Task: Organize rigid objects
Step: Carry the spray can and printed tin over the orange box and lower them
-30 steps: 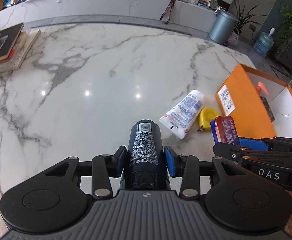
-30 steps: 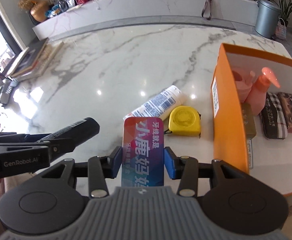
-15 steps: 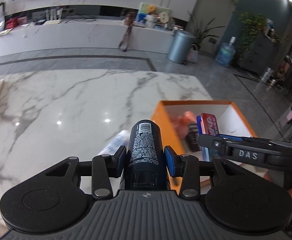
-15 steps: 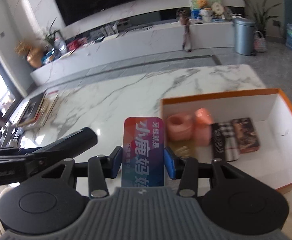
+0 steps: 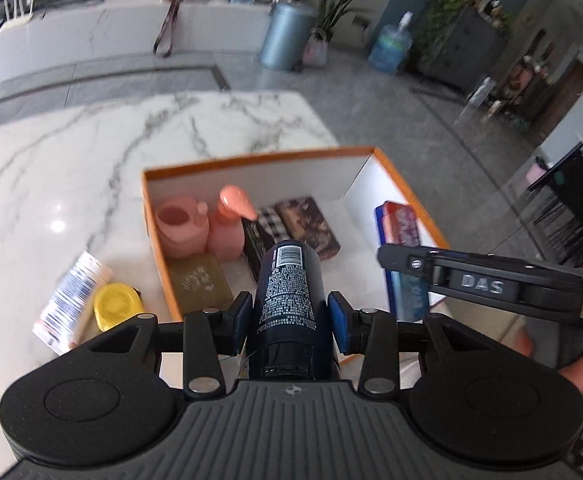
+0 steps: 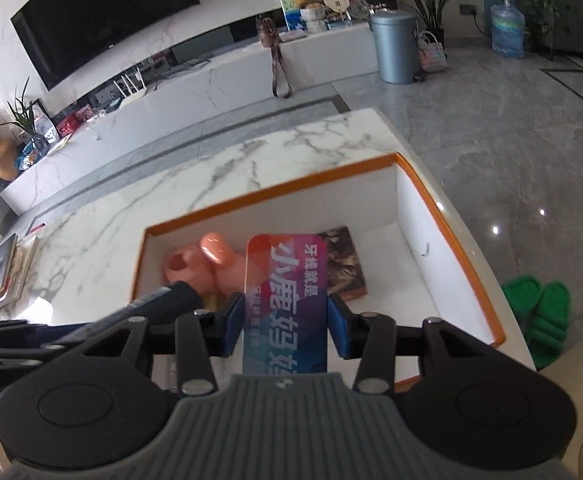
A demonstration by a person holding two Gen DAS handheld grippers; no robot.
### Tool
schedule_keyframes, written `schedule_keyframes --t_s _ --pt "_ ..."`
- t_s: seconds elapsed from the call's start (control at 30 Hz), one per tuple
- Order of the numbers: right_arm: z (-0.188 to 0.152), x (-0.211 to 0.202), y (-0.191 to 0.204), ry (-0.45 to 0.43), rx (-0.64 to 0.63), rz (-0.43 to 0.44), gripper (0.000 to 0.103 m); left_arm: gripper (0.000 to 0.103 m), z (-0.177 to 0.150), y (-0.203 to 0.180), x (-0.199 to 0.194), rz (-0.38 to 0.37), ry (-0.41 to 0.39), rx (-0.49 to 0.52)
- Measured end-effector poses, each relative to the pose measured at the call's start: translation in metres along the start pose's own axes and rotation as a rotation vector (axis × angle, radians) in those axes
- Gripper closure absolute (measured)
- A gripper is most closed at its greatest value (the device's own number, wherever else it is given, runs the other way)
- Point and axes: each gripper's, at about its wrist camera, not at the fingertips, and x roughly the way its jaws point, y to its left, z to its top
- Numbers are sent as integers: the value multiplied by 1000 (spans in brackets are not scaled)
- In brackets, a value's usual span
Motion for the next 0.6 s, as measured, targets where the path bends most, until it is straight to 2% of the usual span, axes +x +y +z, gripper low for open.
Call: schedule_keyframes --t_s 0.3,0.6 --pt "5 28 -21 64 -23 23 57 57 0 -9 49 184 23 -131" --pt "12 70 -31 157 -68 62 57 57 12 -8 76 266 27 -233"
